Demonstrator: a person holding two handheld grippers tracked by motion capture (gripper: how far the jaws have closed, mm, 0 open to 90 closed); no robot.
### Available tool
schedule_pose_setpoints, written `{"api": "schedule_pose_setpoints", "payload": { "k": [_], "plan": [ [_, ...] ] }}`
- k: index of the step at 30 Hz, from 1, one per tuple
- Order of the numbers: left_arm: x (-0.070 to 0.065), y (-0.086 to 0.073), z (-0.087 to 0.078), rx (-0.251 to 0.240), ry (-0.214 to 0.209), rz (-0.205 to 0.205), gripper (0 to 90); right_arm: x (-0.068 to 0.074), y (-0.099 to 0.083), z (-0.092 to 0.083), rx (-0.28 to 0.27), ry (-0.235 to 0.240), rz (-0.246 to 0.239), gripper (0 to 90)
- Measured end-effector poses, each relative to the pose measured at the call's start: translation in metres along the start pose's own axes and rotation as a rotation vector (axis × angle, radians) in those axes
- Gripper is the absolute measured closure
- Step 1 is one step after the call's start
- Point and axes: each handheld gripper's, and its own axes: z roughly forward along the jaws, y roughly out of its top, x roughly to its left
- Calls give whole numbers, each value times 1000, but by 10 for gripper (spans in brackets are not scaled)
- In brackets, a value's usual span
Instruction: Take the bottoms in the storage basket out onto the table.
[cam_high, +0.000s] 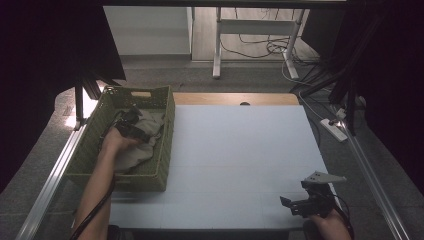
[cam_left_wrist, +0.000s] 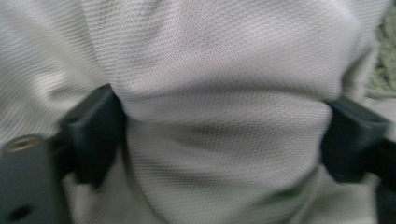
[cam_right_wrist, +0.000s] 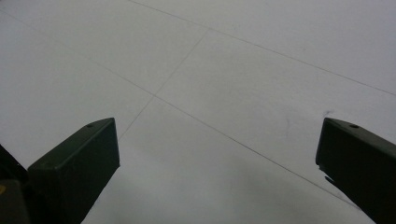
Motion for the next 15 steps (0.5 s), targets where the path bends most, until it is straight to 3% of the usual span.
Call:
{"api": "schedule_pose_setpoints", "payload": {
  "k": [1,2,5,7,8,11,15],
  "plan": [
    [0,0,0,0,0,0,362,0,0,0,0,0,0,0],
    [7,-2,-3,-10,4,-53,449,0,0,0,1,1,0,0],
    [8,-1,-4,-5,6,-65,520,0,0,0,-1,1,0,1],
    [5,0,-6,3,16,-51,562,0,0,0,-1,1,0,0],
    [5,0,-7,7,16,-50,640,0,0,0,1,2,1,0],
    [7,-1,-9,-4,2,-75,682,0,0,0,1,1,-1,0],
    [14,-6,-15,-56,-43,-111,692,0,0,0,1,-1,-2,1]
  ]
}}
